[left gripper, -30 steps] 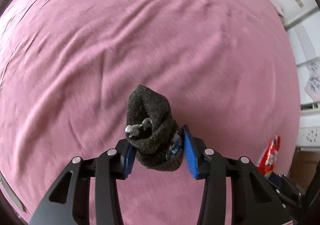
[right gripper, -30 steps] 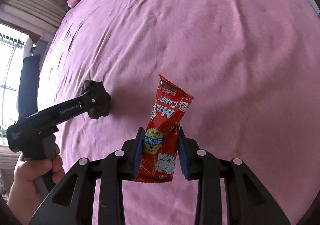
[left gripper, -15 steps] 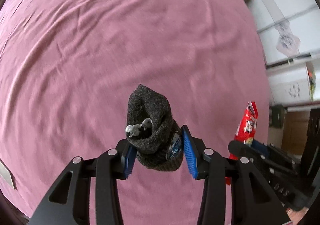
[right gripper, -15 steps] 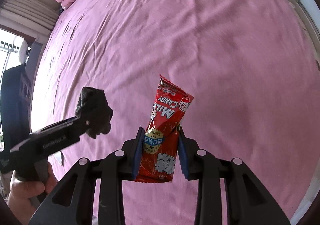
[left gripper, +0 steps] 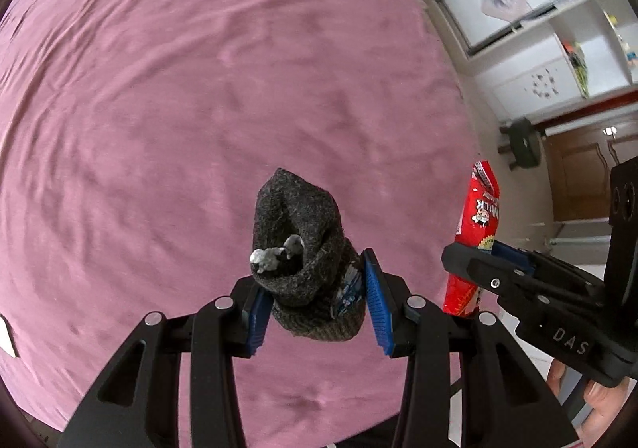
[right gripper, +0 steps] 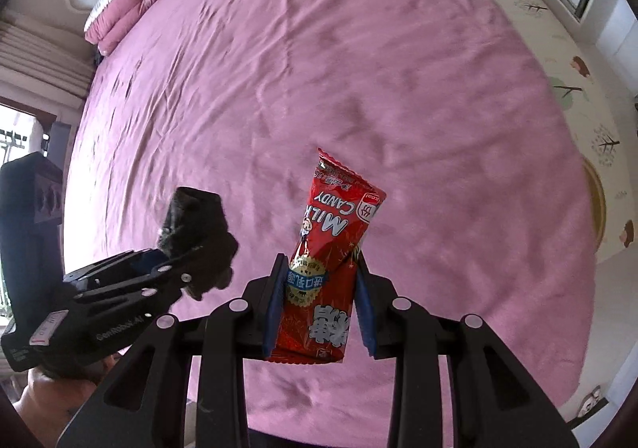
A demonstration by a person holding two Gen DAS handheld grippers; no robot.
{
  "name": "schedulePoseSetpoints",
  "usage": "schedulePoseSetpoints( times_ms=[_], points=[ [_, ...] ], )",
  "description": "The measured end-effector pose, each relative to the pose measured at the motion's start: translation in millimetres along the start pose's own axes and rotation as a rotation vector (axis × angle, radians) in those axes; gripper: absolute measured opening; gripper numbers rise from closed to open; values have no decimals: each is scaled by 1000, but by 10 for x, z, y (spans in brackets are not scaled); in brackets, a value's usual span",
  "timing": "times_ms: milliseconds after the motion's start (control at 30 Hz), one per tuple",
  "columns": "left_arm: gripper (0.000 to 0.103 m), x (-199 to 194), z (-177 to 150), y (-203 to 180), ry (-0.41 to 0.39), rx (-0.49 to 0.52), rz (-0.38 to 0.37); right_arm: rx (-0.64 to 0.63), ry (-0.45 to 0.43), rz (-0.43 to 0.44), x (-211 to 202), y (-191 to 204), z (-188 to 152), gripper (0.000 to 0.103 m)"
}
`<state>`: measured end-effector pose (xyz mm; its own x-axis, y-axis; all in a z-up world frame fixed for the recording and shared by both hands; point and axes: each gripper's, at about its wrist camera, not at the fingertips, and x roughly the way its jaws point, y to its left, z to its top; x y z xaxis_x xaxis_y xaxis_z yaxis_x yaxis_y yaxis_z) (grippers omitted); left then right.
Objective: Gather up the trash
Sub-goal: 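Carry the grey sock and candy wrapper over the yellow bin and open both grippers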
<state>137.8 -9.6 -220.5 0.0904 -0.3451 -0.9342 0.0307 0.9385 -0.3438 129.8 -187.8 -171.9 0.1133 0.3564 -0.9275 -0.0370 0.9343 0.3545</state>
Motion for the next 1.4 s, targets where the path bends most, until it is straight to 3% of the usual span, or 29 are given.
schedulePoseSetpoints(
  times_ms=[300, 767, 900, 1067, 1300, 1400],
  points=[
    [42, 251, -174, -1186, 12, 69, 13, -15, -42, 30, -556, -891, -139, 31],
    [42, 1053, -9, -2990, 105, 213, -32, 147, -101, 1, -1151, -2753, -289, 31],
    [42, 1317, 59, -3347, 154, 225, -46, 208, -103, -26, -1198, -3210, -339, 31],
    [42, 1574, 148, -3782, 188, 312, -33, 274, -107, -40, -1221, -3700, -350, 32],
    [43, 1982, 306, -4185, 258, 372, -53, 352, -121, -45, -1256, -4255, -254, 32],
    [50, 2154, 372, -4283, 285, 388, -68, 362, -119, -45, -1258, -4423, -172, 34]
  ],
)
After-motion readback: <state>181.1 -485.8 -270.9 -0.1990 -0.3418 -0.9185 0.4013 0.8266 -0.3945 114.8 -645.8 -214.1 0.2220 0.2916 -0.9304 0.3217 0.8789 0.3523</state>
